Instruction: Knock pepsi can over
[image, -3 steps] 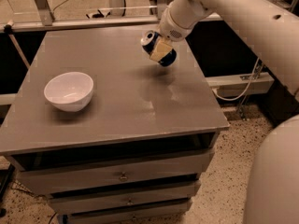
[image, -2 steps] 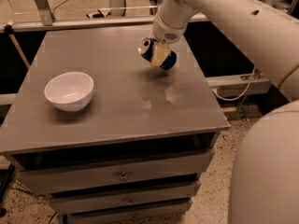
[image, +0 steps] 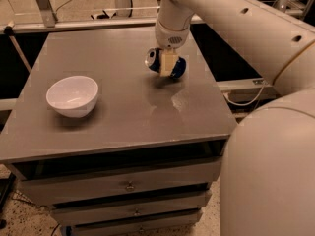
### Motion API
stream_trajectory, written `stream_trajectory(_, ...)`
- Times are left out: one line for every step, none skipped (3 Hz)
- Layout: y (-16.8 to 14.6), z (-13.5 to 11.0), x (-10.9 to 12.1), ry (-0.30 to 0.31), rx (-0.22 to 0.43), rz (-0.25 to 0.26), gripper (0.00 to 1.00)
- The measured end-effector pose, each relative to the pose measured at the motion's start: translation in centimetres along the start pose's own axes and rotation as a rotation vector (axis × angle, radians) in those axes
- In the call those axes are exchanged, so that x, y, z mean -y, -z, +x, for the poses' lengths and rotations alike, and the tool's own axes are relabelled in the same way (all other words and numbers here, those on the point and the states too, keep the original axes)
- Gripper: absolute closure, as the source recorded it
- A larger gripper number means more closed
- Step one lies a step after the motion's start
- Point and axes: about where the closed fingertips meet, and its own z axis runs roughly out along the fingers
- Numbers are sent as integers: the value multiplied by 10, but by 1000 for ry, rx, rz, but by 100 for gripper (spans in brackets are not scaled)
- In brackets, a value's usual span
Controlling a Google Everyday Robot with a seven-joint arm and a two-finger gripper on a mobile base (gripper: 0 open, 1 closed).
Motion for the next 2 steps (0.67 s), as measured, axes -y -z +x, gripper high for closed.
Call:
stream_trajectory(-8, -4, -7, 53, -12, -66, 100)
stream_trajectory(-16, -8, -12, 91, -6, -119, 100)
